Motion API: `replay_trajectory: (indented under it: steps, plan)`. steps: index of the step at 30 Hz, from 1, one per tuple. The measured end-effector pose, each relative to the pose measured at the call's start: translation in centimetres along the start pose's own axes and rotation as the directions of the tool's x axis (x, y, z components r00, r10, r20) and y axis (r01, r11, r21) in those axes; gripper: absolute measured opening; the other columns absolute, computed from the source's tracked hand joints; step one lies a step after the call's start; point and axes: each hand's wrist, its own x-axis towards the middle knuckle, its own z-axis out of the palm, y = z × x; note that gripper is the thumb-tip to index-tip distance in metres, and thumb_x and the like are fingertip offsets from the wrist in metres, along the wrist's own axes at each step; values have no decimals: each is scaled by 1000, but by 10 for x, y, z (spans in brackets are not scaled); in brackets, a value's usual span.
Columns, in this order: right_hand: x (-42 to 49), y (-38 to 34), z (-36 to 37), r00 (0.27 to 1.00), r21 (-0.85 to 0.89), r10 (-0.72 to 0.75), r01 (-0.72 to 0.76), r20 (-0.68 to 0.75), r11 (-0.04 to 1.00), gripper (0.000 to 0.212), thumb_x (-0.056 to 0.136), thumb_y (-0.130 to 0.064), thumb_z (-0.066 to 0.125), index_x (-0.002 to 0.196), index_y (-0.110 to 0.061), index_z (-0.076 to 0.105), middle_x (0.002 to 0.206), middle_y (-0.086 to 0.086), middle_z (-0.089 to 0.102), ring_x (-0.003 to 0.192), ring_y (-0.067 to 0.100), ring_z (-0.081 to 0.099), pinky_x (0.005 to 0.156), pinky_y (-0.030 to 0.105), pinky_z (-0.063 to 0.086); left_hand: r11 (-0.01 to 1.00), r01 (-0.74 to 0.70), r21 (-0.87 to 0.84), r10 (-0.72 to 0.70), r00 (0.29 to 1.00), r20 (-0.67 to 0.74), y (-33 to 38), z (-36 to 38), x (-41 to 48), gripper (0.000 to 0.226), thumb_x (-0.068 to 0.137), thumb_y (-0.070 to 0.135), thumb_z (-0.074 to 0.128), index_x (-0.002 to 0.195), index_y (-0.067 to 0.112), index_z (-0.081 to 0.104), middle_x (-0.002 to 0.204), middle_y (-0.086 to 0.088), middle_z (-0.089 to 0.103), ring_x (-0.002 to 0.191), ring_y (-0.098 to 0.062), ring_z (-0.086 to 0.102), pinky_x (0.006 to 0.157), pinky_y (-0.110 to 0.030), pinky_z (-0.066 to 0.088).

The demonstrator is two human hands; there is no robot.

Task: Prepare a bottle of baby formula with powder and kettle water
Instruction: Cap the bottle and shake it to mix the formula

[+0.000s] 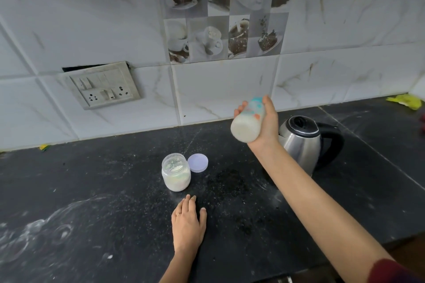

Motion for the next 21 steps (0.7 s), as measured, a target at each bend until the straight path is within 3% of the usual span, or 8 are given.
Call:
replay_trajectory:
  steps: [3,7,12,16,19,21]
  plan:
    - [-5,10,-7,998,-95,56,-52,34,994,55,89,-37,64,137,-23,42,88,11,58,57,23,60,58,33,56,1000,-5,3,5,1000,-1,0,-1,1,47,91,37,56,130,13,56,137,-4,54,130,-23,45,106,-38,35]
    - [10,-7,-1,999,37,-20,22,-37,999,41,92,-35,61,124,-17,44,78,11,55,52,23,60,57,32,56,1000,-6,8,6,1000,-7,-2,2,2,45,90,38,52,126,12,59,133,-5,57,125,-24,50,103,-40,39]
    - [1,-2,-7,998,-59,45,-43,38,997,51,87,-37,65,131,-24,44,86,11,58,57,23,60,56,33,56,1000,-6,13,6,1000,-8,-2,3,2,45,88,36,60,127,13,59,134,-5,57,126,-24,50,103,-40,39]
    - [12,-12,-2,1000,49,-16,16,-11,999,40,91,-37,61,122,-18,43,76,10,56,53,23,60,57,32,56,1000,8,5,-8,1000,9,0,2,1,46,90,37,57,130,14,56,137,-4,54,129,-23,46,105,-39,36]
    - [1,-2,-8,996,-60,64,-60,66,996,35,93,-37,60,121,-24,44,81,11,61,55,23,60,56,32,55,1000,7,1,-7,1000,7,-1,2,2,46,90,37,58,129,13,57,137,-4,54,129,-24,46,105,-39,36]
    - [3,-2,-5,997,-61,41,-37,72,997,32,93,-36,60,120,-25,46,80,11,61,56,23,59,56,33,55,1000,7,6,-7,1000,6,-1,2,3,46,89,36,59,128,13,58,136,-5,55,128,-25,47,104,-40,37]
